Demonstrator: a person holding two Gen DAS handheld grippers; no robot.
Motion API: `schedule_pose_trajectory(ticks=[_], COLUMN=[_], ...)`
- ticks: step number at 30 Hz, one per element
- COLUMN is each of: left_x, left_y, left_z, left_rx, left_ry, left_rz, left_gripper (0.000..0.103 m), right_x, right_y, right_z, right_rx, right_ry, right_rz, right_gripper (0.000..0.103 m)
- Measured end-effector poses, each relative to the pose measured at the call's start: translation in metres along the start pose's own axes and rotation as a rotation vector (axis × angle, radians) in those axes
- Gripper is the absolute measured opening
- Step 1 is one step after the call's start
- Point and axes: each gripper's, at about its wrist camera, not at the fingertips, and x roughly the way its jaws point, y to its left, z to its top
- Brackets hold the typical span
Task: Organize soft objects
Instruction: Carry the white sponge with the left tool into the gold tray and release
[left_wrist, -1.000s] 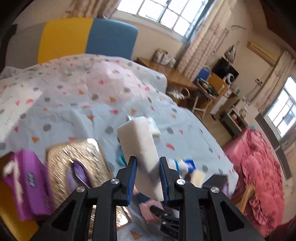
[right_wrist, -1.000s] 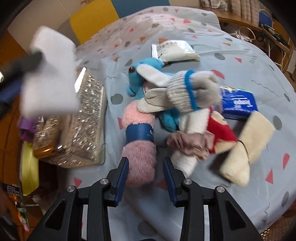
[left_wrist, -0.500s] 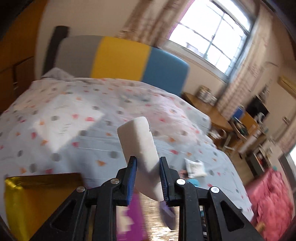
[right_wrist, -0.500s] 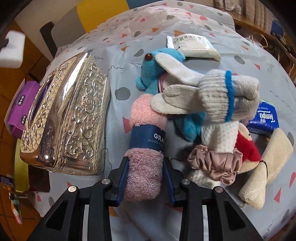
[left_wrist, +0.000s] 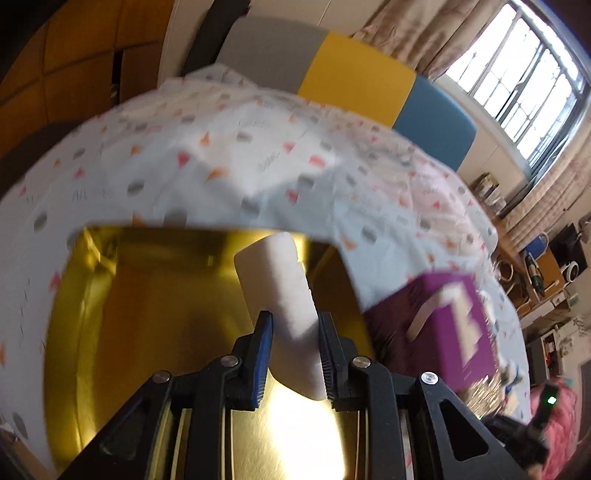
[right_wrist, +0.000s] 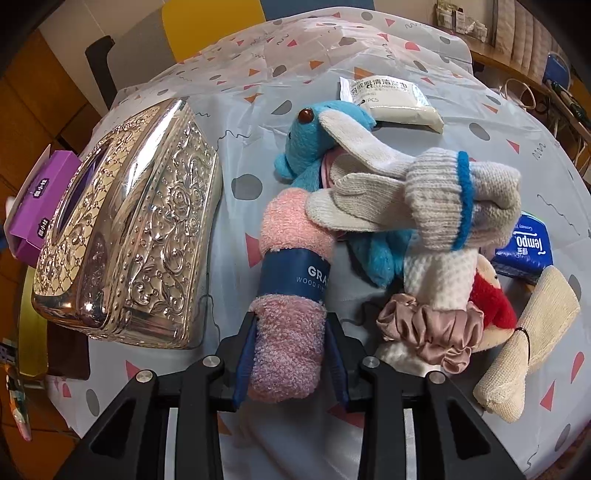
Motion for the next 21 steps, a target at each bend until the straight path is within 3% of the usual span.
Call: schedule_pose_trajectory(ticks=[6, 9, 10, 11, 16, 21], left_x=[0.021, 0.018, 0.014, 0.011, -0.005, -0.016], left_y=[-0.021, -0.034, -0.034, -0.035, -0.036, -0.024], left_z=[-0.023, -0.017, -0.015, -0.014, -0.020, -0.047], left_rx=[0.046, 0.070, 0.062, 0.057, 0.067, 0.029], left_ry=[0.077, 0.046, 0.029, 0.010, -0.019, 0.001], left_rz=[-0.048, -0.071, -0.074, -0.072, -0.040, 0.040], left_gripper=[0.030, 0.048, 0.062, 0.068, 0.069, 0.069], right_x=[0.000, 0.001, 0.001, 0.001, 0.000, -0.002], right_y=[0.012, 0.014, 0.015, 0.017, 0.013, 0.019], right_z=[-0.006, -0.008, -0.009, -0.010, -0.011, -0.013], right_rx=[-0.027, -0.026, -0.025, -0.026, -0.040, -0.058], right_ry=[-0.008, -0.009, -0.009, -0.009, -0.011, -0.018], right_rz=[-0.018, -0.015, -0.014, -0.014, -0.019, -0.029], right_gripper=[0.035, 0.035, 0.035, 0.035, 0.034, 0.032])
